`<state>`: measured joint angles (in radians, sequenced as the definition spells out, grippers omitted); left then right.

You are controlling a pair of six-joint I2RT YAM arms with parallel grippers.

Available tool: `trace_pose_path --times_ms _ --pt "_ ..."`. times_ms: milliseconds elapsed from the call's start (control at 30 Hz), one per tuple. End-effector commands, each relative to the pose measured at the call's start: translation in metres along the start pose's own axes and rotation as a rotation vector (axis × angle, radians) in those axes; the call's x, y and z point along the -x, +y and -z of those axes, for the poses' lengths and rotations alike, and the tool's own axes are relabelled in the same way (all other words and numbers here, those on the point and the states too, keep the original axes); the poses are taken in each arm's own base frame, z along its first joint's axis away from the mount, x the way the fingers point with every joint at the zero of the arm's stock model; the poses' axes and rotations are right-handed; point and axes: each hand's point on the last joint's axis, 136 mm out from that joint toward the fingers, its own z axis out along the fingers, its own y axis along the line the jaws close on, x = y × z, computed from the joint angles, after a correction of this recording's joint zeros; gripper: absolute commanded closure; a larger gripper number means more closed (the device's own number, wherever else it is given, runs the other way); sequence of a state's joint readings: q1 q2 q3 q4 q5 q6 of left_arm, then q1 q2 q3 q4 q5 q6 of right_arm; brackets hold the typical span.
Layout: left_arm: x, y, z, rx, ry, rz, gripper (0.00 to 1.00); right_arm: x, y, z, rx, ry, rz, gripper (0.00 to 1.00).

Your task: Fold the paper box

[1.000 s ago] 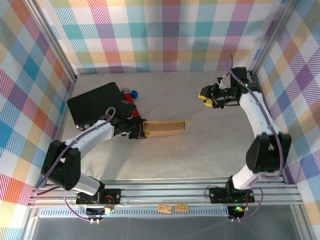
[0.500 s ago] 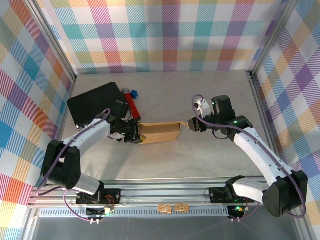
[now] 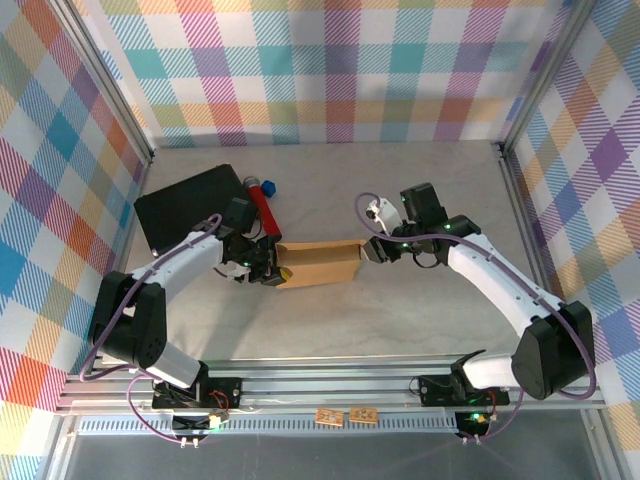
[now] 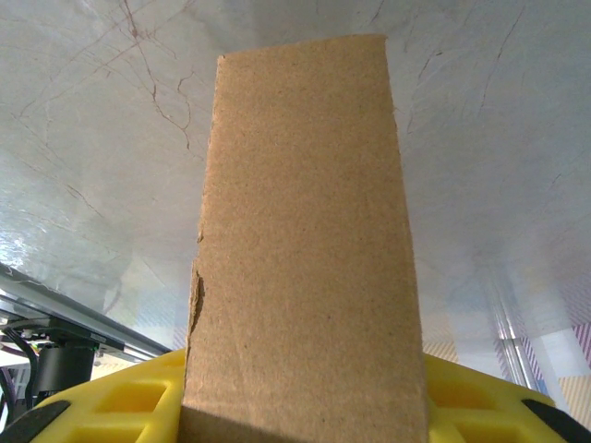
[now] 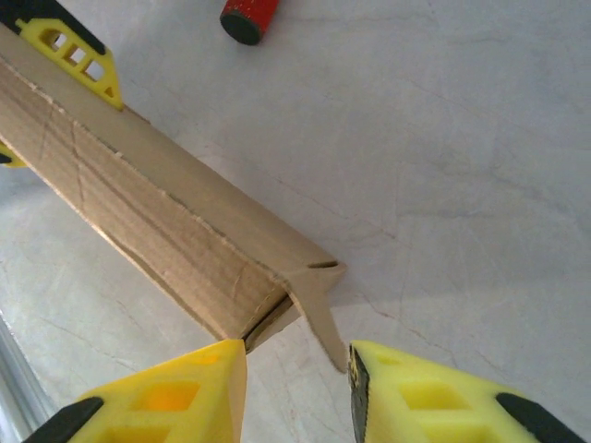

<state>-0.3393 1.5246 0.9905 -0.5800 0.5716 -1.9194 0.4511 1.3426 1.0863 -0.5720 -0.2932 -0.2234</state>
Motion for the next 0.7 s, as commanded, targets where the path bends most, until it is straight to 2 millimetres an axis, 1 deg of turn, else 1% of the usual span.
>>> trace_pose_path --times_ms 0,133,300,533,667 --pt "0.0361 0.0174 -0.0081 0.071 -0.138 0.07 0.75 0.0087 -0.0025 0.0018 -0.011 0.003 0.022 0.67" --pt "0.0361 0.0169 -0.0096 0.072 -0.13 0.069 0.73 0.0097 -0.005 -0.0018 -0.013 0.026 0.008 0.73" --pt "0.0352 0.011 -0.0118 0.061 -0.112 0.06 0.71 0.0098 -0.0045 -0.0033 -0.01 0.033 0.001 0.79" --pt "0.039 0.0105 -0.011 0.064 -0.117 0.06 0.7 0.0036 -0.0021 -0.0054 -0.001 0.051 -0.019 0.8" --pt "0.0392 0.0097 -0.0126 0.063 -0.11 0.057 0.66 0.0055 0.0006 -0.0074 0.011 0.046 -0.029 0.83"
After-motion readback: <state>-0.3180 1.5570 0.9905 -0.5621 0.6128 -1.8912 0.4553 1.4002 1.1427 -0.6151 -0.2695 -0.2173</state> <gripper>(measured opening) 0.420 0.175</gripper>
